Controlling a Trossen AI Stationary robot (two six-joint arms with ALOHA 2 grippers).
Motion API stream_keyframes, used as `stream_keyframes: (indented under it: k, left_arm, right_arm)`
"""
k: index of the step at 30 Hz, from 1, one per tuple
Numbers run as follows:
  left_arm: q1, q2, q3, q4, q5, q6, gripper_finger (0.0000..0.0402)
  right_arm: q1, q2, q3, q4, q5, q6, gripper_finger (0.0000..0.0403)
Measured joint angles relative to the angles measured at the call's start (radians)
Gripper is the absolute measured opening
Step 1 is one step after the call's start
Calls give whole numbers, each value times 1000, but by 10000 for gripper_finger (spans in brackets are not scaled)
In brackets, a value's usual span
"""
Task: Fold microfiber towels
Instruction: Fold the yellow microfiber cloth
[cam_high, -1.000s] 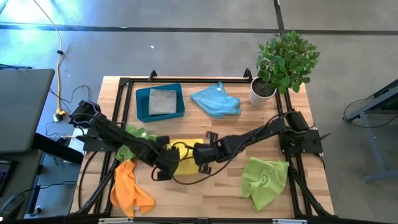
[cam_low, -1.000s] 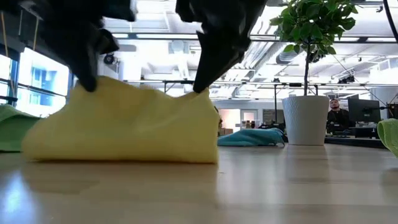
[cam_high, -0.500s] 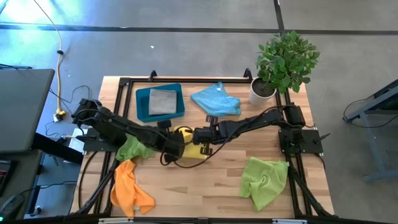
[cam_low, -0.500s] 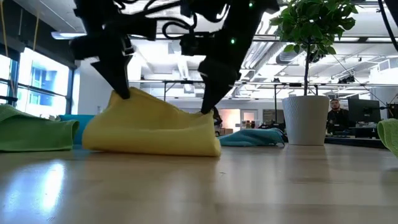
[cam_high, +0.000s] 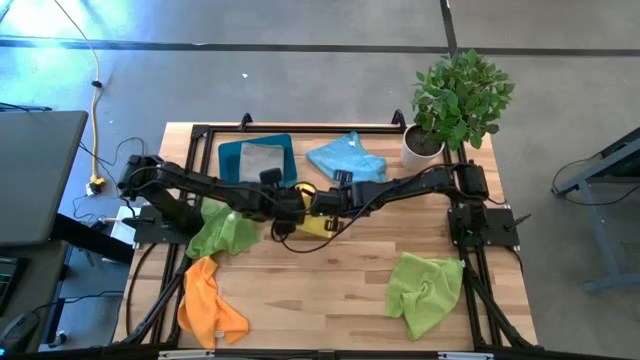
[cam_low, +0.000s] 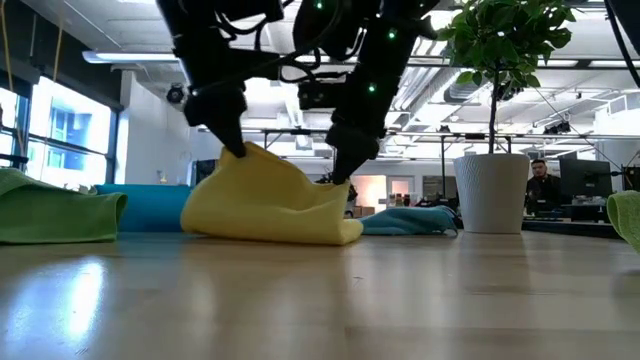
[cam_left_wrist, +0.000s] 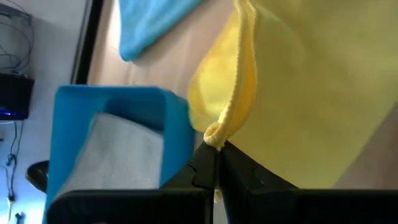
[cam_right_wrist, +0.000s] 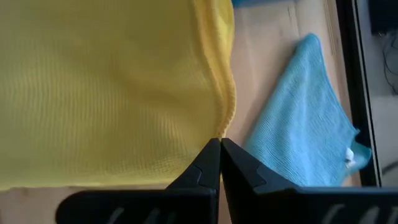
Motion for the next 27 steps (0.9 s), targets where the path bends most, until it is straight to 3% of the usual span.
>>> stream_keyframes:
  k: [8, 27]
  left_arm:
    - [107, 9, 0, 116, 29, 130, 3]
    - [236, 148, 3, 244, 91, 132, 3]
  right_arm:
    - [-55, 0, 0, -35, 9, -2, 0]
    - [-211, 0, -125, 150, -135, -127, 0]
